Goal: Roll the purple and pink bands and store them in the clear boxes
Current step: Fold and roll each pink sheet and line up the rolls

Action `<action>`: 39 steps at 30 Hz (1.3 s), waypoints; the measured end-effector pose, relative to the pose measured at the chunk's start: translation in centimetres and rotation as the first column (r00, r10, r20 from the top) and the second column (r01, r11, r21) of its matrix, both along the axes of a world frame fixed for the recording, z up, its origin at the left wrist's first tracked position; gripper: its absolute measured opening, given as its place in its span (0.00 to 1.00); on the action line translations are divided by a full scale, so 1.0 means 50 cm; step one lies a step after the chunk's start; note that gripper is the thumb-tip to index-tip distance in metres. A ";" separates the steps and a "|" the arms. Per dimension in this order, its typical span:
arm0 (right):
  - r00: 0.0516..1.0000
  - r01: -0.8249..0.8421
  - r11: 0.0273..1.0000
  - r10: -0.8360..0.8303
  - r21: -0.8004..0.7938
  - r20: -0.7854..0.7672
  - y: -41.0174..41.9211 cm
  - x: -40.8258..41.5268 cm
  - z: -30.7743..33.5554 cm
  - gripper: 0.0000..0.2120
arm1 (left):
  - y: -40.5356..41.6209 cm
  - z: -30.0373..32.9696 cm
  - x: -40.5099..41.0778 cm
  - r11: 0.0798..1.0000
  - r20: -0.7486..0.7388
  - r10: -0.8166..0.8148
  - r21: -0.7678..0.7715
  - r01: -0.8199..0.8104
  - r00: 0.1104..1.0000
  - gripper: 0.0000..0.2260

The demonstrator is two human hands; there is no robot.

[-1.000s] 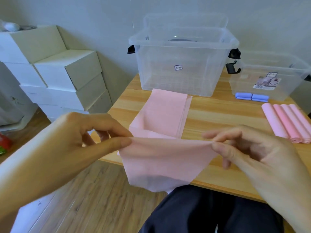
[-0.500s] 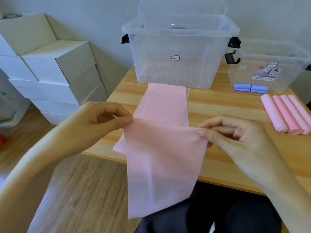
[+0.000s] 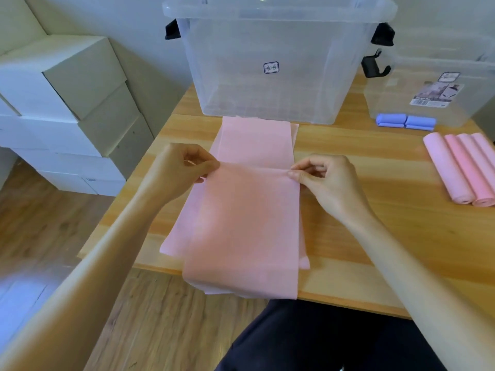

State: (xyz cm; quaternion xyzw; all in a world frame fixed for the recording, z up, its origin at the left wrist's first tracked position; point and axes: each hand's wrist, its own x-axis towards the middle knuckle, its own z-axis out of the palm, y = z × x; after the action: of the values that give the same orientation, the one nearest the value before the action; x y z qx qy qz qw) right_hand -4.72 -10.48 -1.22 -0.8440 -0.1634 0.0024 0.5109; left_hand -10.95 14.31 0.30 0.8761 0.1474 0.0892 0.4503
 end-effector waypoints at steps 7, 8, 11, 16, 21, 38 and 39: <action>0.997 0.066 0.992 -0.060 -0.111 0.058 0.022 0.049 -0.033 0.02 | 0.001 -0.028 0.046 0.993 -0.091 0.082 0.098 -0.073 0.992 0.02; 0.996 0.071 0.990 -0.063 -0.122 0.068 0.024 0.051 -0.034 0.01 | -0.001 -0.030 0.050 0.990 -0.093 0.092 0.111 -0.081 0.991 0.02; 0.992 0.077 0.987 -0.061 -0.145 0.113 0.029 0.053 -0.036 0.03 | -0.009 -0.033 0.053 0.985 -0.079 0.119 0.138 -0.108 0.990 0.02; 0.982 0.106 0.966 -0.065 -0.234 0.176 0.035 0.059 -0.049 0.07 | -0.008 -0.039 0.054 0.985 -0.059 0.125 0.127 -0.117 0.990 0.02; 0.985 0.117 0.974 -0.089 -0.193 0.150 0.032 0.062 -0.053 0.03 | -0.005 -0.038 0.058 0.986 -0.070 0.124 0.123 -0.115 0.990 0.03; 0.899 0.149 0.956 -0.025 -0.252 0.436 0.012 0.032 -0.059 0.08 | -0.006 -0.032 0.069 0.993 -0.140 0.075 0.105 -0.060 0.987 0.07; 0.887 0.165 0.950 -0.025 -0.265 0.462 0.012 0.031 -0.059 0.08 | -0.009 -0.032 0.069 0.992 -0.136 0.082 0.102 -0.068 0.987 0.07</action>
State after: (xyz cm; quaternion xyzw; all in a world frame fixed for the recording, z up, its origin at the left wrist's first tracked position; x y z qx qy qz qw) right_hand -3.18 -9.87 -4.18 -0.8953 -0.2334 -0.1951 0.3254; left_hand -7.50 13.87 -1.30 0.8949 0.2070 0.0516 0.3920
